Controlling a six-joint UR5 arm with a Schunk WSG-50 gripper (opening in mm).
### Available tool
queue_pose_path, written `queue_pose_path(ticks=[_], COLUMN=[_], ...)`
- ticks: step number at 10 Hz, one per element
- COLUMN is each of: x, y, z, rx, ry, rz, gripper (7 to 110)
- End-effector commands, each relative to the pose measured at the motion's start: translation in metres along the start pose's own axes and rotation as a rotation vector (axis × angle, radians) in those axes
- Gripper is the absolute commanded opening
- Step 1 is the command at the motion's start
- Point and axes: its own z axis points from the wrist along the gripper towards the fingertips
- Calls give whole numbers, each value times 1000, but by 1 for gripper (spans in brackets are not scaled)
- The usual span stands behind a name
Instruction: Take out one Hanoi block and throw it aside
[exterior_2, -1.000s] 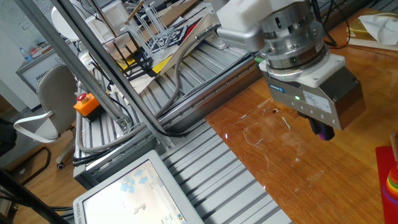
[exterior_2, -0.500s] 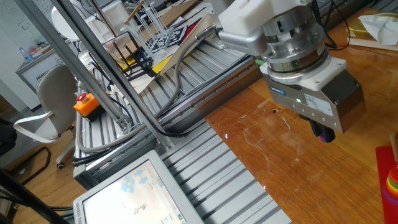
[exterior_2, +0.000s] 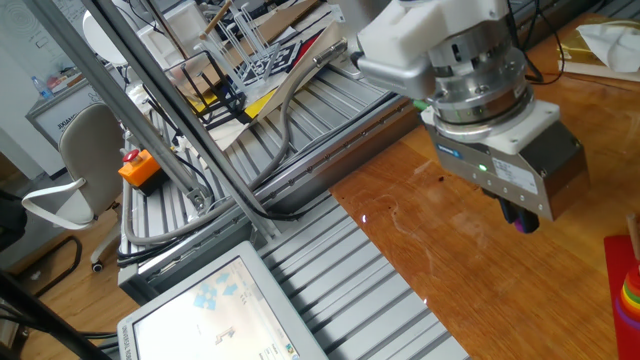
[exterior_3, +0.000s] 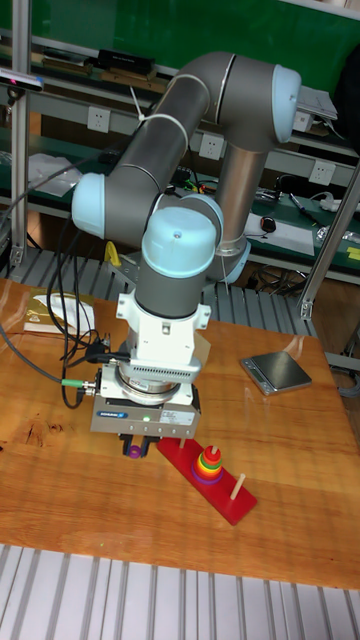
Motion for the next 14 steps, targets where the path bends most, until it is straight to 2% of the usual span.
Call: queue_pose_path(ticks=[1, 7, 14], x=[-5, -20, -20], y=[4, 8, 13], z=[6, 23, 30], rx=[-13, -10, -11], ry=[-5, -32, -17], rz=[23, 55, 72], gripper=[7, 7, 7])
